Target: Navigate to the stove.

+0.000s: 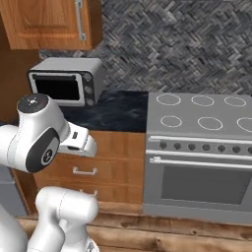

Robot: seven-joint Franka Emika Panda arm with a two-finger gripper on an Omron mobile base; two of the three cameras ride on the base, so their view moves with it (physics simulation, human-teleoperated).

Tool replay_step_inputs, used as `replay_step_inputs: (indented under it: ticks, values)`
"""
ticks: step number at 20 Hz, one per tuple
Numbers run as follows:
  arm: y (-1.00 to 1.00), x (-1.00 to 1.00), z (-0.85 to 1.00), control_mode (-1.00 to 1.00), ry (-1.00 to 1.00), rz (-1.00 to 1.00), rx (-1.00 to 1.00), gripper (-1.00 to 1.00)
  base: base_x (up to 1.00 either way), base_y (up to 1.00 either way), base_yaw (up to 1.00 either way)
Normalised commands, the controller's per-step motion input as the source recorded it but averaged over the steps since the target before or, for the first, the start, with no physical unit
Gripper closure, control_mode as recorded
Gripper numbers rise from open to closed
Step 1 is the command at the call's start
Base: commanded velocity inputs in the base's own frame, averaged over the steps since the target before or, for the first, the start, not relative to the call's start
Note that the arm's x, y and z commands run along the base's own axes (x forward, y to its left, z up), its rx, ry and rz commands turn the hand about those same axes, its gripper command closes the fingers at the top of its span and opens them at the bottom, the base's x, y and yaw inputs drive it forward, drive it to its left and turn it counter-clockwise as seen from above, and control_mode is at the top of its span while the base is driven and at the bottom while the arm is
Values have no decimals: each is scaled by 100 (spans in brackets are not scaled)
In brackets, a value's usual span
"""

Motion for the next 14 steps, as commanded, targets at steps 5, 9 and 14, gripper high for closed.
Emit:
replay_step_inputs:
  ticks: [5,9,14]
  values:
    - [0,0,0,100,0,0,0,-100,0,-100,37]
    - [0,0,0,100,0,0,0,-100,0,-100,31]
    - [0,0,0,100,0,0,0,-100,32,-100,21]
